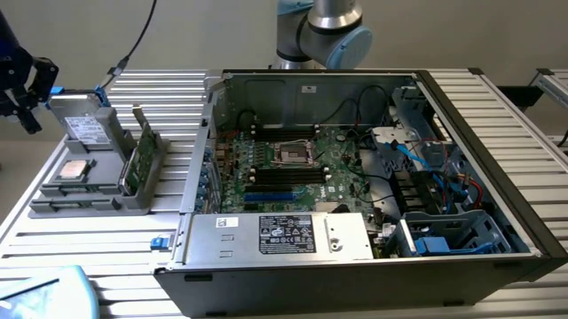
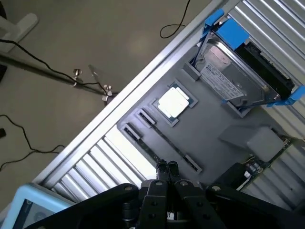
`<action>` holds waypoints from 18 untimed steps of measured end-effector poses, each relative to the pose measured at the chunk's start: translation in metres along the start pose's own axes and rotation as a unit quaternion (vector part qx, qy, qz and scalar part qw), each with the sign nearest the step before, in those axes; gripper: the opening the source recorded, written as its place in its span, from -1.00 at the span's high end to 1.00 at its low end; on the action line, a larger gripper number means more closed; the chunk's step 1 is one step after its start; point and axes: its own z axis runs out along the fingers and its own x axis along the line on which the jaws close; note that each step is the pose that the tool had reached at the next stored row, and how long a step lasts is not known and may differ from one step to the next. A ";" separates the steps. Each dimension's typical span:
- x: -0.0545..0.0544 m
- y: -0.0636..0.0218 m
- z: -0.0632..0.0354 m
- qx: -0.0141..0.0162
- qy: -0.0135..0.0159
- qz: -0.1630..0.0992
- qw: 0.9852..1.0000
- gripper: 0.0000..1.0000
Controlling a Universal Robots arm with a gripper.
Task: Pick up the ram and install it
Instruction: 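Pick up the ram and move it above insertion slot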
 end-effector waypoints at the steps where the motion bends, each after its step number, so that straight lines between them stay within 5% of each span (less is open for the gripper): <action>1: 0.000 -0.0001 0.0007 0.001 0.001 -0.009 1.000 0.79; 5: 0.000 -0.0003 0.0033 0.003 0.004 -0.045 0.999 0.79; 10: 0.000 -0.0006 0.0059 0.006 0.008 -0.090 0.996 0.79; 18: -0.001 -0.0009 0.0094 0.010 0.014 -0.162 0.987 0.79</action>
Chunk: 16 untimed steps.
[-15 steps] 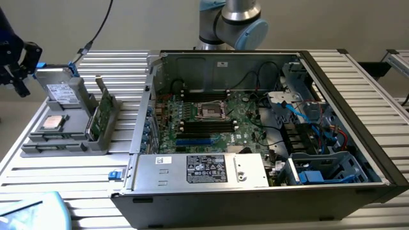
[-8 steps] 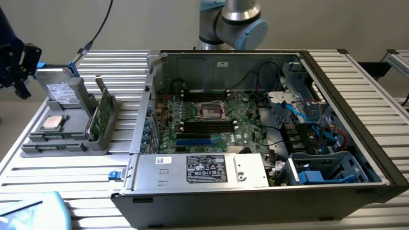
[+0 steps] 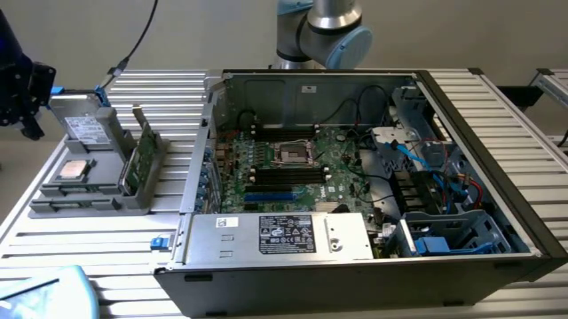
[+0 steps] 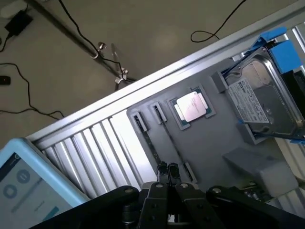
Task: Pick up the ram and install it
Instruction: 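Pick up the ram and move it above insertion slot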
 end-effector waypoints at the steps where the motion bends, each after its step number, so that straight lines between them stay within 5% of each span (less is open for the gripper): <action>1: 0.000 0.0000 0.0004 0.000 0.001 -0.009 1.000 0.79; 8: 0.000 -0.0003 0.0031 0.004 0.005 -0.073 0.997 0.79; 16: 0.000 -0.0007 0.0061 0.007 0.010 -0.145 0.989 0.79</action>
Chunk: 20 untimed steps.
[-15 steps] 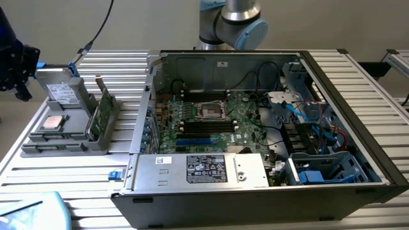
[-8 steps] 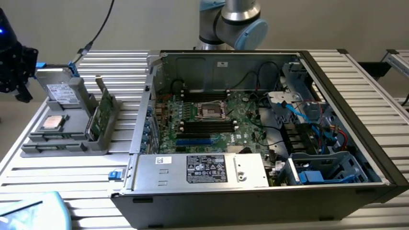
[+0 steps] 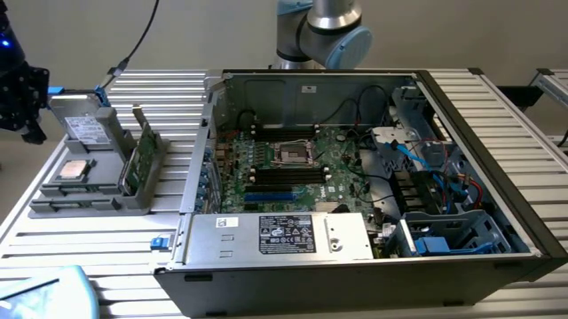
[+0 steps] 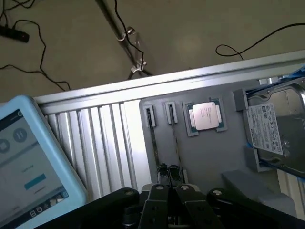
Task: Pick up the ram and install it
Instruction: 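Pick up the ram and move it above insertion slot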
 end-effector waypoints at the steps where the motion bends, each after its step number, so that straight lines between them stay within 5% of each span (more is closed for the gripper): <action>1: 0.000 0.0000 0.0003 0.000 0.000 -0.008 1.000 0.79; 5: 0.000 -0.0001 0.0011 0.002 0.003 -0.043 0.999 0.79; 9: 0.000 -0.0001 0.0011 0.002 0.003 -0.043 0.999 0.76; 13: 0.000 -0.0001 0.0011 0.002 0.003 -0.043 0.999 0.38; 20: -0.001 -0.0005 0.0102 0.004 0.003 -0.046 0.999 0.38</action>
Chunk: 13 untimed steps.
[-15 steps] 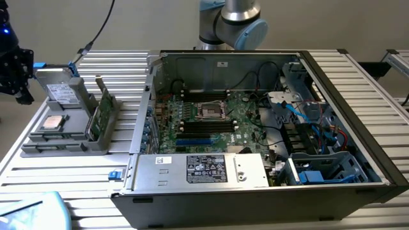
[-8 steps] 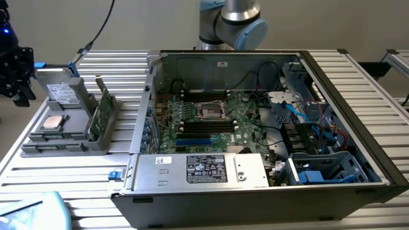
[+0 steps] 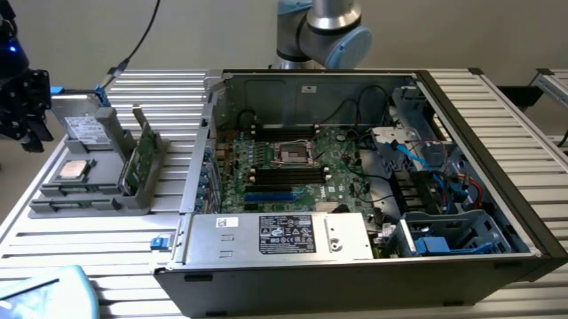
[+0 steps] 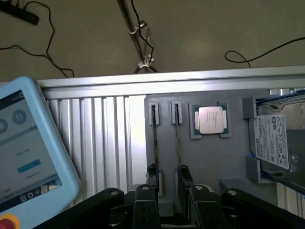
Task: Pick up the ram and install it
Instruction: 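Pick up the ram and move it above insertion slot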
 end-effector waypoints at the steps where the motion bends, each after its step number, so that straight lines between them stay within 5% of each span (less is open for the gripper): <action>1: 0.000 0.0000 0.0019 0.000 0.000 -0.001 1.000 0.38; 13: -0.001 0.0018 0.0228 0.003 0.002 -0.017 1.000 0.38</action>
